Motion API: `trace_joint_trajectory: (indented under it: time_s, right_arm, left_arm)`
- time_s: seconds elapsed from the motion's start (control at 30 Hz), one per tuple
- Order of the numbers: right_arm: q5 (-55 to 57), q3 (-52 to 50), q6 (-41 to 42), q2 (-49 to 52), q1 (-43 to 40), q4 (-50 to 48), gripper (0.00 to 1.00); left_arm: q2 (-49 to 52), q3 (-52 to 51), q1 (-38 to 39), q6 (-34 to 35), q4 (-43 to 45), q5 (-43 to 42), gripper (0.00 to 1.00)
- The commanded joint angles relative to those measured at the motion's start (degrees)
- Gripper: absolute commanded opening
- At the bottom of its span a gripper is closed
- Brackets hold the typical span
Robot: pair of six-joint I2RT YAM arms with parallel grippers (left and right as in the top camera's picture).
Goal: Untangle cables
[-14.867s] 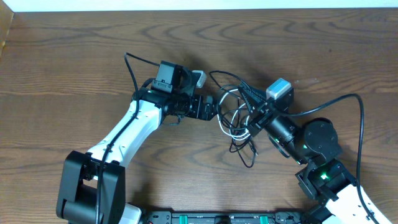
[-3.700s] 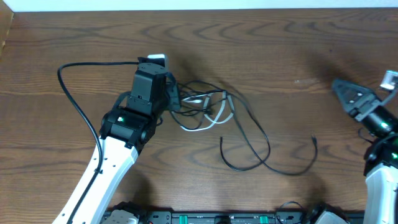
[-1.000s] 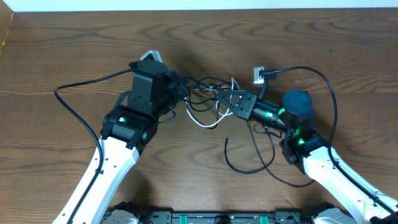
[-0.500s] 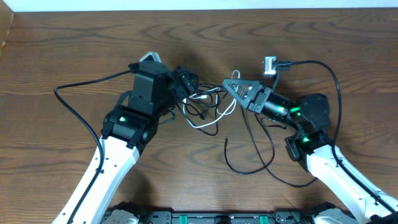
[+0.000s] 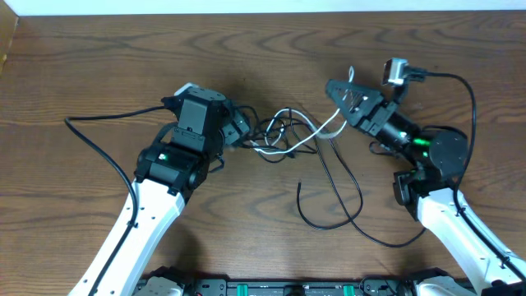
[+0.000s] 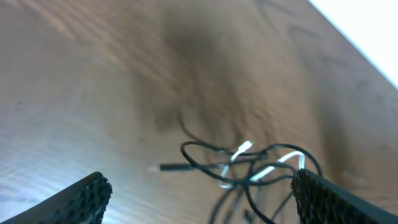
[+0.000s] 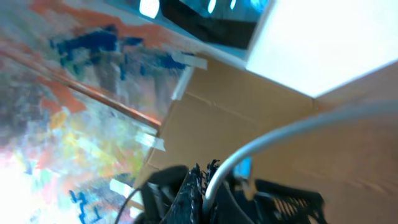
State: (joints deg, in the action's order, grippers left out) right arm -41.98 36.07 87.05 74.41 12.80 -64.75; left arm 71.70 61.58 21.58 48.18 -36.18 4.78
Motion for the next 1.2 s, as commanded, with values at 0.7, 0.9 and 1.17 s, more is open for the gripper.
trace_joint_trajectory:
  time_s: [0.7,0.9,1.17]
  right_arm:
    - [2.4,27.9,-5.4,-0.2,-10.0,19.8,0.01]
    - [2.0,32.5,-7.9,-0.2,-16.1,27.0,0.01]
    - [-2.2,34.1,-7.0,-0.2,-27.1,28.6,0.02]
  left_arm:
    - [4.7,0.5,0.1,-0.1,-7.1,2.4,0.93]
    - [5.7,0.5,0.1,-0.1,-7.0,2.4,0.93]
    - [5.8,0.5,0.1,-0.1,-6.7,5.0,0.93]
